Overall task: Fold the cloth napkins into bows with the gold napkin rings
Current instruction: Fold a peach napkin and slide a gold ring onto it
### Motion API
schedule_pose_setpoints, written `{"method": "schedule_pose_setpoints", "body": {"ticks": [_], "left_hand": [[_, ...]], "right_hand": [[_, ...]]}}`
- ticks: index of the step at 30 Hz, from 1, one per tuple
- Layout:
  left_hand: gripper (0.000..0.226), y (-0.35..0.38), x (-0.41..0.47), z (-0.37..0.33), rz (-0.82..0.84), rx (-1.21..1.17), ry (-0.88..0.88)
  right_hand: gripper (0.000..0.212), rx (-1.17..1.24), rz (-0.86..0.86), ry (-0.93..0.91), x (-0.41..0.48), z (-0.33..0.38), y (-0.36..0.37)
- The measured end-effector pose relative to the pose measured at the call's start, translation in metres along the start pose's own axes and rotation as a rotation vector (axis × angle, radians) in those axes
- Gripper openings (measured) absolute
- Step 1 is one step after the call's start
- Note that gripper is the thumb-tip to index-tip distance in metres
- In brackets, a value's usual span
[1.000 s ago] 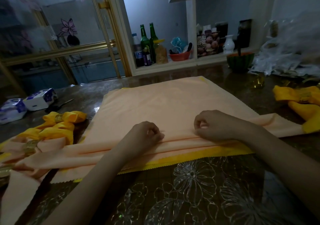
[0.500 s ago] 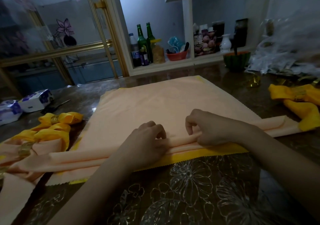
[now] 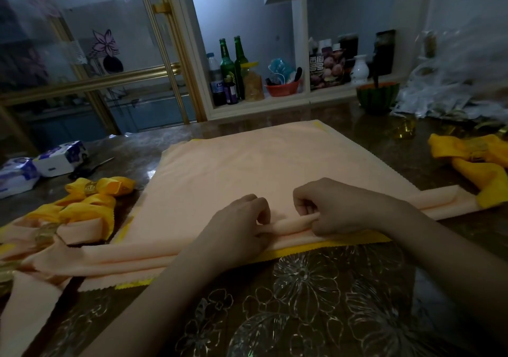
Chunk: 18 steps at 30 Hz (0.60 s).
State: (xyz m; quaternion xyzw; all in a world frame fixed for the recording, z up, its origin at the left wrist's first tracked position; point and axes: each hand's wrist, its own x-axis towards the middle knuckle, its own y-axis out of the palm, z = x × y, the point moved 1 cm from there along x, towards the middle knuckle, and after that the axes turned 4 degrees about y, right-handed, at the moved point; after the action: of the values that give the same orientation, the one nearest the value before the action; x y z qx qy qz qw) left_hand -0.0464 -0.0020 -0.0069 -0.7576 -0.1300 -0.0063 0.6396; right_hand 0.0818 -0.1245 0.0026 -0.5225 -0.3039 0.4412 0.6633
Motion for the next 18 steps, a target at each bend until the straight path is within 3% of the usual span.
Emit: {"method": "schedule_pose_setpoints", "body": {"ticks": [5,9,12,14,16,18], "left_hand": [[0.018,0.003,0.004,-0.002,-0.06,0.178,0.081],[0.032,0.006,-0.003,-0.01,0.074,0.147,0.064],[0.024,0.006,-0.004,-0.014,0.109,0.08,0.037],[0.015,0.008,-0.001,-0.013,0.077,0.037,-0.005],[0.021,0.011,0.002,-0.01,0.063,0.041,-0.029],[0.023,0.016,0.003,-0.009,0.022,0.069,-0.03]], "right_hand": [[0.033,-0.061,-0.073,-0.008,0.004,0.0,0.005],[0.029,-0.16,0.201,0.031,-0.009,0.003,-0.006],[0.024,-0.158,0.368,0.071,-0.017,0.001,-0.019],[0.009,-0.041,0.24,0.064,-0.01,0.0,-0.017],[0.015,0.092,-0.092,0.123,0.001,0.002,-0.004],[0.02,0.035,-0.368,0.122,0.007,0.008,0.017]]}}
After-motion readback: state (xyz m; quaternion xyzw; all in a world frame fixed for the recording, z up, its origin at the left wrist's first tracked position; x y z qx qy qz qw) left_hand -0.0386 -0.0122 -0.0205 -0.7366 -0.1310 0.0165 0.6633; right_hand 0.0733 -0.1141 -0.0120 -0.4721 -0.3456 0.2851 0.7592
